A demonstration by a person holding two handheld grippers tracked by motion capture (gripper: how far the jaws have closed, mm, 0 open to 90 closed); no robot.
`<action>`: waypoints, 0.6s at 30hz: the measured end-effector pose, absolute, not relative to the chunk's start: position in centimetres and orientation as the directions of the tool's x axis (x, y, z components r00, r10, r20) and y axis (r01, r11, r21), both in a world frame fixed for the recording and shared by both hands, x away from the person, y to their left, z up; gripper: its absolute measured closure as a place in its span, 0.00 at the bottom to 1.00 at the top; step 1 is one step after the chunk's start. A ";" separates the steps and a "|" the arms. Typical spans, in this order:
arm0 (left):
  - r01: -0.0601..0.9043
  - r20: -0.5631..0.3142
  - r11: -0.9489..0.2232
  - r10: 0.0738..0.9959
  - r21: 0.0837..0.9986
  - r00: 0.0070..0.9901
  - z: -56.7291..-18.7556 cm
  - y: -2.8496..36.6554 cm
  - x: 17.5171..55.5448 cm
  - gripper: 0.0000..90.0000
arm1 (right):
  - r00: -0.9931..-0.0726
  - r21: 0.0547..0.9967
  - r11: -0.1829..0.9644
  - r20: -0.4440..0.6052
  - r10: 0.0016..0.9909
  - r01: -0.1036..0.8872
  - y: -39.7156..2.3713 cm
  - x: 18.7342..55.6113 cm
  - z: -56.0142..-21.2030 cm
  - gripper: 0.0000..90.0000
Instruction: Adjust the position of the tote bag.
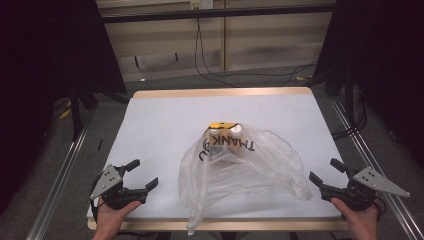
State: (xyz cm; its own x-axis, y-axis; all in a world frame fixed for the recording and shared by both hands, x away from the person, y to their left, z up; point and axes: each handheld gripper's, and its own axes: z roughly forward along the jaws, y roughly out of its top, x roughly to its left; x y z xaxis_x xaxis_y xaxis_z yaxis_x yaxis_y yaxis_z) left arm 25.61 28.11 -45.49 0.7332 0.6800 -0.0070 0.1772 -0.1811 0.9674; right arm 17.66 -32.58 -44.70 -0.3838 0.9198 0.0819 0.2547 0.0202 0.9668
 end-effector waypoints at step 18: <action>0.216 -0.025 -0.229 0.628 0.949 0.778 -44.9 27.5 24.8 0.31 | -0.476 0.948 0.047 0.113 0.872 0.313 -32.9 17.2 -43.7 0.45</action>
